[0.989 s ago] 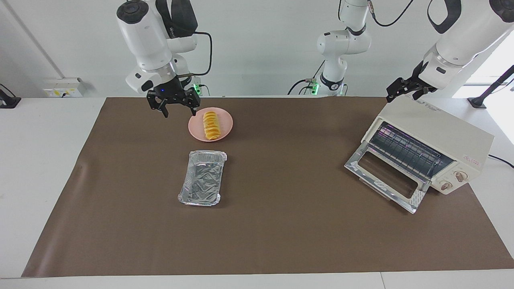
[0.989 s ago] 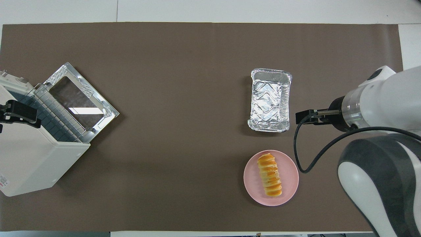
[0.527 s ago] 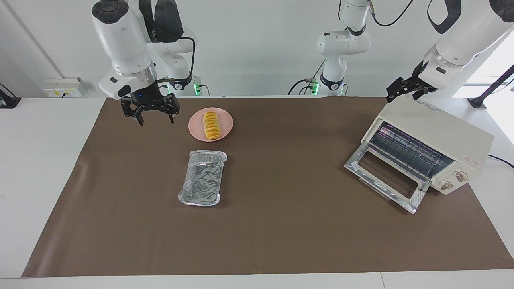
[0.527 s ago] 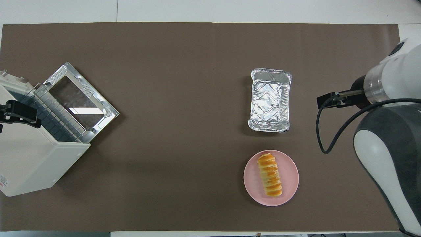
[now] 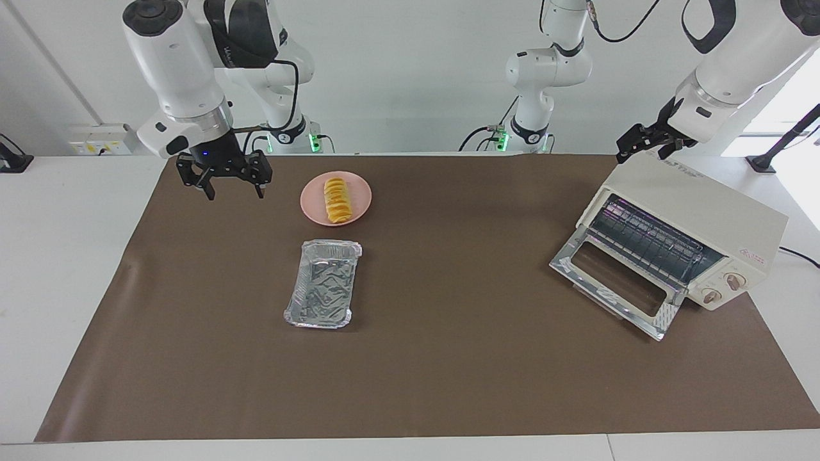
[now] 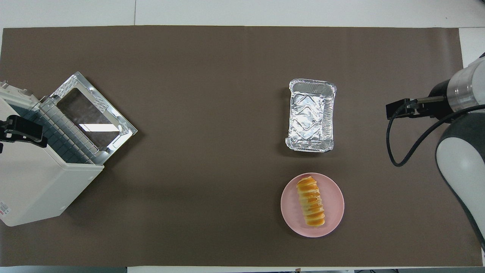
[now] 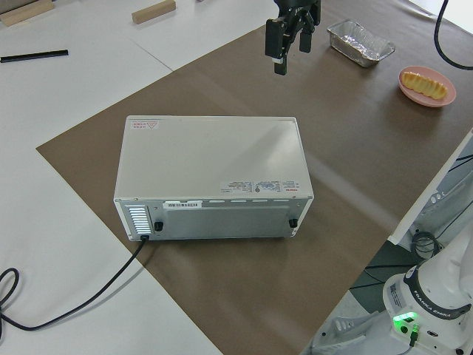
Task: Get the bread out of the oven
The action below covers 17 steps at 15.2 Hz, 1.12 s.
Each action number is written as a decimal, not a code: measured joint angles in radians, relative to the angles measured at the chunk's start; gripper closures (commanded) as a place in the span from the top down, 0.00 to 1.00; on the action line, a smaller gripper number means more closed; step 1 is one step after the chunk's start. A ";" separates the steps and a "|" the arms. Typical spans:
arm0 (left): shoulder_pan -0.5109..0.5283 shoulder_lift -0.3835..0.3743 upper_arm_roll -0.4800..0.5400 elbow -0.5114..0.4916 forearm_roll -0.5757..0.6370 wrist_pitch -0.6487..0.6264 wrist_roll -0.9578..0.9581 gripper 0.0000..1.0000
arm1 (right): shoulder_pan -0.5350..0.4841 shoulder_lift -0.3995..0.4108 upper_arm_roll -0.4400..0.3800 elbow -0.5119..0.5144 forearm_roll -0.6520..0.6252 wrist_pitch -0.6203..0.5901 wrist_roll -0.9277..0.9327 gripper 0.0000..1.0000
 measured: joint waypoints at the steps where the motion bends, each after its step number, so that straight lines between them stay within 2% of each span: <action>1: 0.000 0.000 0.000 0.000 0.000 0.000 0.000 1.00 | -0.014 0.000 0.000 0.008 0.000 -0.010 0.000 1.00; 4: 0.000 0.000 0.000 0.000 0.000 0.000 0.000 1.00 | -0.026 0.011 -0.012 0.029 0.000 -0.042 -0.004 1.00; 8: 0.000 0.000 0.000 0.000 0.000 0.000 0.000 1.00 | 0.027 0.037 -0.090 0.072 0.000 -0.081 -0.011 1.00; 17: 0.000 0.000 0.000 0.000 0.000 0.000 0.000 1.00 | 0.039 0.038 -0.093 0.080 0.002 -0.091 -0.012 1.00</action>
